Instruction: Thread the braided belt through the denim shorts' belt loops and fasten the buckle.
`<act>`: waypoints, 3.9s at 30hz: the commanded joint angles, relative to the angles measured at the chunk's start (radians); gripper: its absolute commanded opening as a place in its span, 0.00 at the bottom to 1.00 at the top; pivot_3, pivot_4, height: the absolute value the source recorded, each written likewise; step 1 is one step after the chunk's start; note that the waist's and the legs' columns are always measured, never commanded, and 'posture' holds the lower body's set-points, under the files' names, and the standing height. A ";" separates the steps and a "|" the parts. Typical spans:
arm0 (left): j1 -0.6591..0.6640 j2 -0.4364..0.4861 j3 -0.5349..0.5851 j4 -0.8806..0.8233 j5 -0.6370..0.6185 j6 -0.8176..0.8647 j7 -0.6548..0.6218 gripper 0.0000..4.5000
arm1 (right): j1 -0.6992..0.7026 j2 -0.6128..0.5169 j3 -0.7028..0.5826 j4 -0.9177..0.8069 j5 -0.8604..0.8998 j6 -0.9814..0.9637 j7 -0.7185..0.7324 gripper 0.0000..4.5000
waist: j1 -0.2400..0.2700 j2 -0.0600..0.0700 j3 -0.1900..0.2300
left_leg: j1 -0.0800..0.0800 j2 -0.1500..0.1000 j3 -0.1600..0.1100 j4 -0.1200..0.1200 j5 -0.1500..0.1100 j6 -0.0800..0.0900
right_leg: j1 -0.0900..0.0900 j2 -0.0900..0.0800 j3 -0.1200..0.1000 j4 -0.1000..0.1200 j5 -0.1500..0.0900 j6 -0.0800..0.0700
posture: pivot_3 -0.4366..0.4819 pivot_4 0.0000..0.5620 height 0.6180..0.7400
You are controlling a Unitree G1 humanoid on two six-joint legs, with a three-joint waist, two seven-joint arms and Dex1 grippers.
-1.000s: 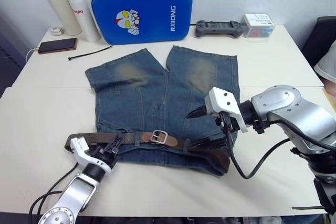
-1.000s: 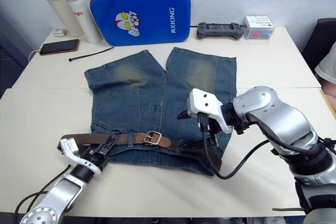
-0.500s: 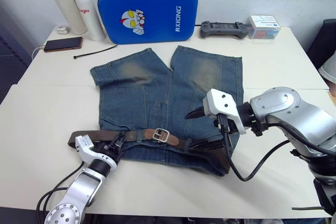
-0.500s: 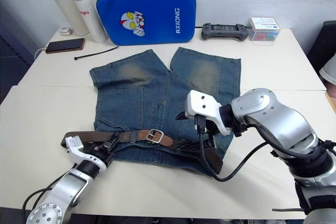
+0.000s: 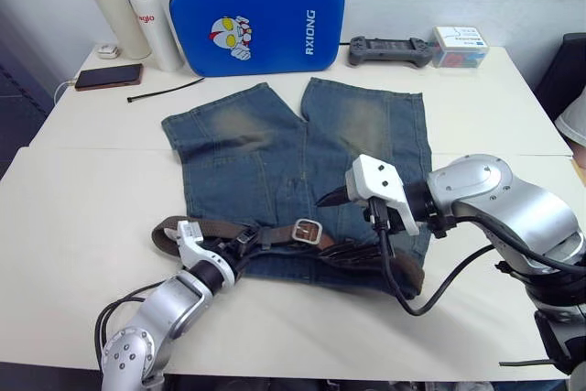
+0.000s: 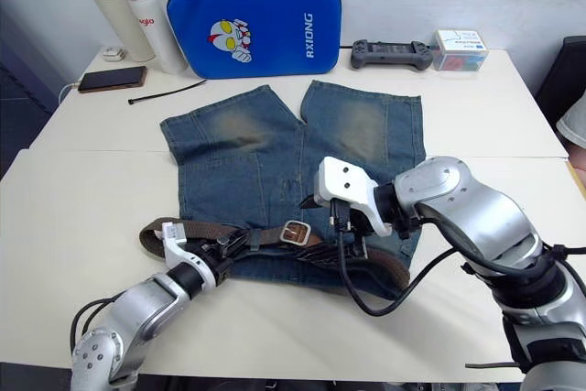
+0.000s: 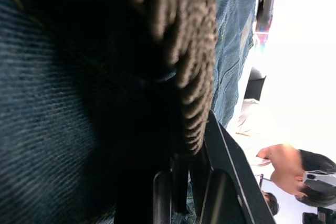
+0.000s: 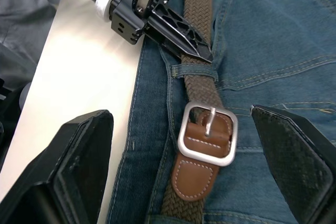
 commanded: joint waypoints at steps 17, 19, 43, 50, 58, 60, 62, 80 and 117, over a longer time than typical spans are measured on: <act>-0.064 0.012 -0.070 -0.063 -0.098 -0.099 0.149 0.00 | -0.040 0.105 0.079 0.166 -0.287 -0.234 -0.138 0.99 | -0.004 0.000 0.000 | 0.000 0.000 0.001 0.001 0.001 -0.001 | 0.000 0.001 0.000 0.001 0.000 0.000 | 0.48 0.27 1.00; -0.063 0.014 -0.074 -0.062 -0.097 -0.100 0.146 0.00 | -0.053 0.134 0.073 0.242 -0.334 -0.277 -0.187 0.99 | -0.002 0.000 0.000 | 0.000 0.000 0.001 0.001 0.001 -0.001 | 0.000 0.001 0.000 0.001 0.000 0.000 | 0.48 0.27 1.00; -0.053 0.030 -0.092 -0.040 -0.076 -0.096 0.109 0.00 | 0.007 0.141 0.111 0.334 -0.324 -0.367 0.091 0.04 | -0.007 -0.001 0.000 | 0.000 0.000 0.001 0.000 0.001 -0.001 | 0.000 0.001 0.001 0.001 0.000 0.000 | 0.48 0.27 1.00; -0.057 0.022 -0.092 -0.035 -0.069 -0.101 0.107 0.00 | 0.033 0.145 0.137 0.284 -0.329 -0.358 0.133 0.04 | -0.005 0.000 0.000 | 0.000 0.000 0.001 0.000 0.001 -0.001 | 0.000 0.001 0.001 0.000 0.000 0.000 | 0.48 0.27 1.00; -0.060 -0.024 -0.081 -0.032 -0.070 -0.135 0.090 0.00 | 0.031 0.175 0.156 0.286 -0.359 -0.372 0.116 0.04 | -0.005 -0.001 0.000 | 0.000 0.000 0.001 0.000 0.001 -0.001 | 0.000 0.001 0.001 0.000 0.000 0.000 | 0.48 0.27 1.00; -0.056 -0.072 -0.066 -0.037 -0.097 -0.168 0.089 0.00 | 0.026 0.182 0.159 0.293 -0.365 -0.380 0.116 0.04 | -0.005 -0.001 0.000 | 0.000 0.000 0.001 0.001 0.001 -0.001 | 0.000 0.001 0.001 0.000 0.000 0.000 | 0.48 0.27 1.00; -0.054 -0.116 -0.056 -0.043 -0.110 -0.185 0.090 0.00 | 0.024 0.186 0.162 0.296 -0.371 -0.387 0.117 0.04 | -0.005 -0.001 0.000 | 0.000 0.000 0.001 0.001 0.001 -0.001 | 0.000 0.001 0.001 0.000 0.000 0.000 | 0.48 0.27 1.00; -0.049 -0.208 -0.014 -0.035 -0.111 -0.123 0.146 0.00 | 0.030 0.205 0.176 0.314 -0.513 -0.475 0.022 0.99 | -0.004 -0.001 0.000 | 0.000 0.000 0.001 0.001 0.001 -0.001 | 0.000 0.001 0.001 0.000 0.000 0.000 | 0.48 0.27 1.00; 0.135 0.966 0.367 -0.113 -0.111 0.536 -0.923 0.99 | -0.001 0.140 0.031 0.393 -0.523 -0.780 0.024 0.00 | -0.033 0.001 0.004 | 0.000 0.001 0.001 -0.005 0.003 -0.004 | -0.004 0.001 0.002 0.002 -0.002 -0.004 | 0.48 0.27 1.00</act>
